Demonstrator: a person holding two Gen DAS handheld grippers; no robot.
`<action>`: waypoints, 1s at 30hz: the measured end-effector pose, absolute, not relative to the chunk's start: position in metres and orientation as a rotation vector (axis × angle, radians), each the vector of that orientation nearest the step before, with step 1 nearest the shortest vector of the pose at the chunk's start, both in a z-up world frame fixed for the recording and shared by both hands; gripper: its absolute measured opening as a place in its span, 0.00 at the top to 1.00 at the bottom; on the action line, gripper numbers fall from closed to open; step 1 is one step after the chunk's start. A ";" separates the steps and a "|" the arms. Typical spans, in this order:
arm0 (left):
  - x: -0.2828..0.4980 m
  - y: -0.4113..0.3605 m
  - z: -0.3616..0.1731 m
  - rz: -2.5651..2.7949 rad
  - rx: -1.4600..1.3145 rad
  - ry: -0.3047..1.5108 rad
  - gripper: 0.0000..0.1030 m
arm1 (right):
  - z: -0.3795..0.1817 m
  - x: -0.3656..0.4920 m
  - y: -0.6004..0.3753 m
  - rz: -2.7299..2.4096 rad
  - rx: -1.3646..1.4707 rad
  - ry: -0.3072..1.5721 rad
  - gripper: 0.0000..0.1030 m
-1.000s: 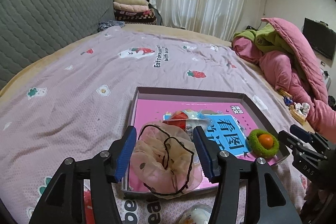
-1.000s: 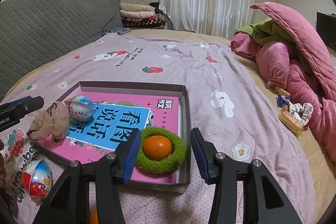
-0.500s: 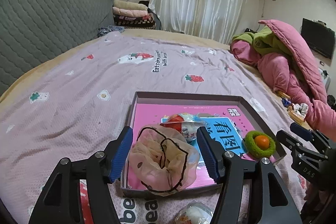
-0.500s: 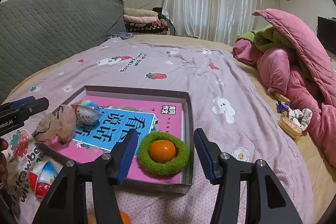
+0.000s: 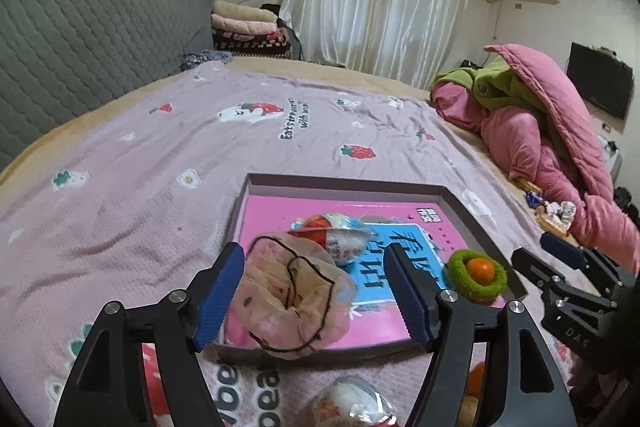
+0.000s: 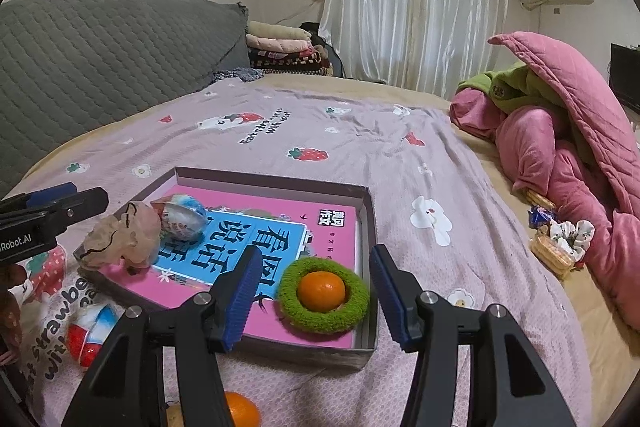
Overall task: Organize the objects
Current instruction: 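Withdraw both tools from the tray toward the remaining objects on the bed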
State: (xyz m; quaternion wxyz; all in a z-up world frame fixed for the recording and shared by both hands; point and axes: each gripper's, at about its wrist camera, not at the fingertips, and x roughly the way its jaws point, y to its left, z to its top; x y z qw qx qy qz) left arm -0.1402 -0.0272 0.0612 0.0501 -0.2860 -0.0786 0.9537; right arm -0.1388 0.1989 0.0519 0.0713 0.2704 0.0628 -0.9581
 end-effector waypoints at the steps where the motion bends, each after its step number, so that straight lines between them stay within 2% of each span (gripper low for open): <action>1: -0.139 -0.026 0.061 2.899 -0.872 -0.246 0.28 | 0.053 -0.138 0.198 -2.878 0.809 0.193 0.46; 30: -0.110 -0.001 0.062 2.846 -0.854 -0.079 0.28 | 0.058 -0.118 0.194 -2.843 0.770 0.289 0.45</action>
